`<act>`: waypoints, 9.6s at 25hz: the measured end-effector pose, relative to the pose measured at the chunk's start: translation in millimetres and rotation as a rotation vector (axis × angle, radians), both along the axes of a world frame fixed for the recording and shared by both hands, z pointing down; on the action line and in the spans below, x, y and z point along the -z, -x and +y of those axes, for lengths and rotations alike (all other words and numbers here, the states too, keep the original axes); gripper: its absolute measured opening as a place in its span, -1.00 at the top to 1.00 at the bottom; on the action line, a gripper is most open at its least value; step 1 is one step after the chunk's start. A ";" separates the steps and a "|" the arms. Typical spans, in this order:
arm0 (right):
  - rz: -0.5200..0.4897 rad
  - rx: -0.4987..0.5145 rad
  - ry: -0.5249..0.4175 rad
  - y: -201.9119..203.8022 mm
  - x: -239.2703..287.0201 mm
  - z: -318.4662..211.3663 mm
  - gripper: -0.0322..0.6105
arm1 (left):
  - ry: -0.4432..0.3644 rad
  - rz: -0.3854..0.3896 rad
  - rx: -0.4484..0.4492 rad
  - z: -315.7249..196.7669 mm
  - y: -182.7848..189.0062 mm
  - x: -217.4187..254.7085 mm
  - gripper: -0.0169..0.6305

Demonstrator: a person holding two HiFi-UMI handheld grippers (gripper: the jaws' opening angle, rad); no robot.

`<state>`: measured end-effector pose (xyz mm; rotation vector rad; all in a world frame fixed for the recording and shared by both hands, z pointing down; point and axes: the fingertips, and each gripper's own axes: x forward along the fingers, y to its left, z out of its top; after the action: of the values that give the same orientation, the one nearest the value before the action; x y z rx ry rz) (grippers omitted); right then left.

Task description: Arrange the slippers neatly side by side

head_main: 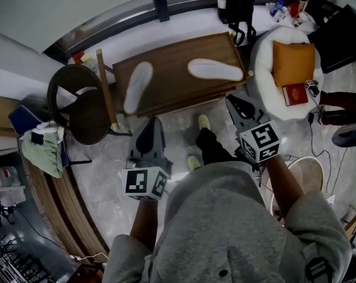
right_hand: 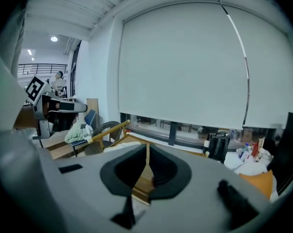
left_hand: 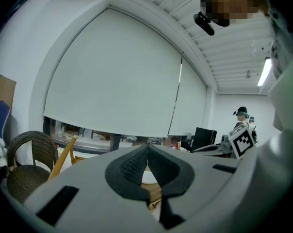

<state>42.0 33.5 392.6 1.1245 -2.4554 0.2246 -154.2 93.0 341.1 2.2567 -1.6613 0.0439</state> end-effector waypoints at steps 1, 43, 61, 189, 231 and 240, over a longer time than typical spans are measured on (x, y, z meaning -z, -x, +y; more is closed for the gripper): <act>0.011 0.005 0.007 -1.8 -4.7 -9.4 0.79 | 0.019 0.000 0.000 -8.7 -2.7 -2.3 0.90; 0.362 0.398 0.454 -27.5 -279.0 -192.5 0.54 | 0.214 -0.090 0.162 -189.2 -32.8 -63.0 0.90; 0.232 0.345 0.513 0.7 -270.0 -198.5 0.79 | 0.212 -0.078 0.207 -180.8 -28.4 -62.9 0.90; -0.030 -0.174 0.317 27.4 -116.8 -213.8 0.78 | 0.760 -0.319 0.089 -211.6 54.9 -302.8 0.83; -0.074 -0.158 0.315 -88.2 -124.3 -237.5 0.77 | 0.732 -0.204 0.147 -261.7 -32.3 -307.7 0.37; -0.118 -0.123 0.242 -91.7 -91.4 -226.1 0.77 | 0.575 -0.196 0.189 -247.3 -31.8 -252.0 0.27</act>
<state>133.7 -192.6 484.1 1.1852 -2.3810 0.6241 -122.4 -154.3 593.1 1.7014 -1.6765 0.6296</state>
